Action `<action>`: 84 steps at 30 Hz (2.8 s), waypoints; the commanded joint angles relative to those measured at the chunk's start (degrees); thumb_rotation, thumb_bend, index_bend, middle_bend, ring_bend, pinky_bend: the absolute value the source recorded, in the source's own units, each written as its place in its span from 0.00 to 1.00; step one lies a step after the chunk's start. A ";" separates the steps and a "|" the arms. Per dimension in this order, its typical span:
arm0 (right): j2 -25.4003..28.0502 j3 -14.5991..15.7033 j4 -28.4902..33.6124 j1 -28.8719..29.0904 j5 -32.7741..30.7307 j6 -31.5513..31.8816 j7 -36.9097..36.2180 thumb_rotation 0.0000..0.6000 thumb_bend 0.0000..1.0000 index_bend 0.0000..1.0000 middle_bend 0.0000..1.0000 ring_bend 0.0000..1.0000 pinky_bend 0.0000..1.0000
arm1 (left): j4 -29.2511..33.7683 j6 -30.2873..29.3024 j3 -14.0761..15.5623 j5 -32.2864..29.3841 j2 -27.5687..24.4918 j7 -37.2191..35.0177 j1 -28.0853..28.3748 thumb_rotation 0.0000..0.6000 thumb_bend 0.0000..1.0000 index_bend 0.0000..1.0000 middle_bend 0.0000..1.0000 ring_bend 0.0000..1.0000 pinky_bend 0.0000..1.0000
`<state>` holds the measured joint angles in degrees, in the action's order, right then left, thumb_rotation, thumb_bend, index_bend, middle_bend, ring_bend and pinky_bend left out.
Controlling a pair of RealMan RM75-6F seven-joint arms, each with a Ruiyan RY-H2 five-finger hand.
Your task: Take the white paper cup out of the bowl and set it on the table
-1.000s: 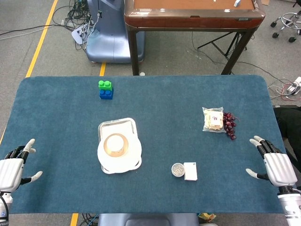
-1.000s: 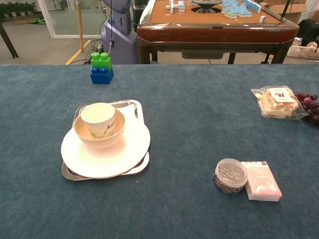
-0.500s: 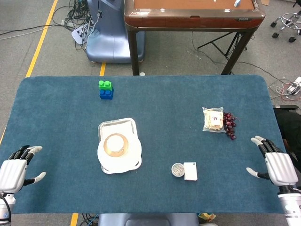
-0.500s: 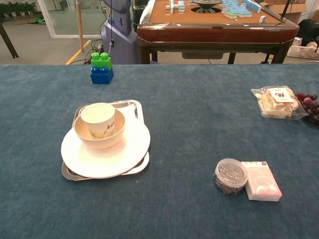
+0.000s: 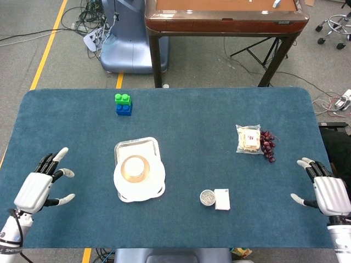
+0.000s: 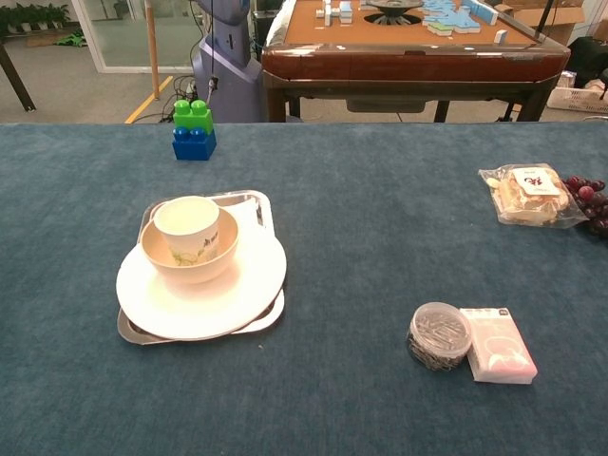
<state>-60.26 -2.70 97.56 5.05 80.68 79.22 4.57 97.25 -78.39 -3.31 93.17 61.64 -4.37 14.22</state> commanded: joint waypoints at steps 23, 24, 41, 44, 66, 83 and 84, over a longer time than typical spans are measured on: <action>3.55 -0.17 3.40 -0.22 -3.52 -2.04 1.06 1.00 0.00 0.29 0.22 0.14 0.32 | 6.34 12.34 -4.19 -9.11 7.91 14.50 11.27 1.00 0.16 0.42 0.00 0.00 0.07; 3.69 -0.17 3.48 -0.18 -3.71 -2.24 1.11 1.00 0.00 0.29 0.22 0.14 0.32 | 6.36 12.56 -4.24 -9.51 8.33 15.18 11.52 1.00 0.16 0.42 0.00 0.00 0.07; 5.50 -0.08 5.81 -0.03 -6.81 -3.56 4.22 1.00 0.00 0.29 0.23 0.14 0.32 | 3.05 16.41 -4.23 -10.97 13.30 21.43 16.75 1.00 0.16 0.40 0.00 0.00 0.07; 5.92 -0.09 6.33 0.00 -7.64 -3.86 4.75 1.00 0.00 0.29 0.23 0.14 0.32 | 2.54 16.93 -4.08 -10.47 13.89 22.18 17.68 1.00 0.16 0.40 0.00 0.00 0.07; 7.12 -0.22 6.54 0.35 -9.43 -5.15 3.95 1.00 0.00 0.30 0.24 0.14 0.32 | 2.11 20.06 -5.26 -17.91 18.13 28.53 22.15 1.00 0.16 0.45 0.00 0.00 0.07; 7.37 -0.24 6.19 0.52 -9.80 -5.62 3.12 1.00 0.00 0.30 0.24 0.14 0.32 | 0.05 20.84 -5.34 -22.25 20.08 29.88 24.47 1.00 0.16 0.49 0.00 0.00 0.07; 7.40 -0.24 6.17 0.52 -9.85 -5.64 3.06 1.00 0.00 0.30 0.24 0.14 0.32 | -0.16 20.85 -5.36 -22.28 20.22 29.80 24.60 1.00 0.16 0.49 0.00 0.00 0.07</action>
<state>-52.86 -2.94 103.73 5.58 70.83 73.58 7.62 97.18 -57.58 -8.66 70.94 81.77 25.50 38.73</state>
